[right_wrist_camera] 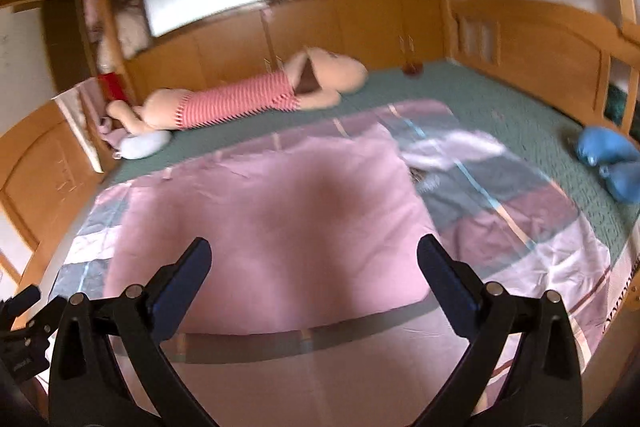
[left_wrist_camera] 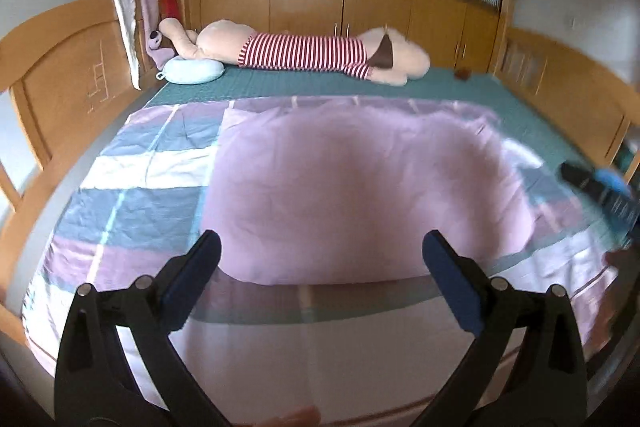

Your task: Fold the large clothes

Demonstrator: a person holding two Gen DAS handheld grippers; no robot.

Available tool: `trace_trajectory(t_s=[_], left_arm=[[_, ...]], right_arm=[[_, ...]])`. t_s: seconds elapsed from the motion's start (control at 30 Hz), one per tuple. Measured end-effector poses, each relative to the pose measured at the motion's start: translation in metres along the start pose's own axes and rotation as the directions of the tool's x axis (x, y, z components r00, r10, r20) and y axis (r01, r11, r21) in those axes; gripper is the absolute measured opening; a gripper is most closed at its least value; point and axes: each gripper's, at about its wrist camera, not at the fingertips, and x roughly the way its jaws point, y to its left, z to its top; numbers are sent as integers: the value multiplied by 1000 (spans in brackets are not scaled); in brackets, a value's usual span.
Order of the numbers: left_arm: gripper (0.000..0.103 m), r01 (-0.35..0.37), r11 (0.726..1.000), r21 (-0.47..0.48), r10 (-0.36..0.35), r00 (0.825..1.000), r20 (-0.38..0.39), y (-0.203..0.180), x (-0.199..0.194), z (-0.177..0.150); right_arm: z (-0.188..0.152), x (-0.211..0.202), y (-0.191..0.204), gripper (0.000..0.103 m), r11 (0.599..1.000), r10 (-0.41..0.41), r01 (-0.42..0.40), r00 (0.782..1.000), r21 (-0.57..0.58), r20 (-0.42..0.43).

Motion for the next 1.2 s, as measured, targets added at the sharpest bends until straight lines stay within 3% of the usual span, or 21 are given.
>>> trace_trajectory(t_s=[0.13,0.33,0.43,1.2], left_arm=[[101,0,1000,3,0,1000,-1,-21,-15,-2],[101,-72,997,33,71,997,24,-32,-23,-10],[101,-95,994,45,94,995,32,-36,-23,-14],[101,-80,995,58,79,997,8,-37,-21,-19]], right_arm=[[-13,-10,23,102,995,-28,31,999,-92,34],[-35,-2,40,102,980,-64,68,998,-185,28],[-39,6,39,102,979,-65,66,998,-191,9],[-45,14,40,102,977,-88,83,996,-198,-16]])
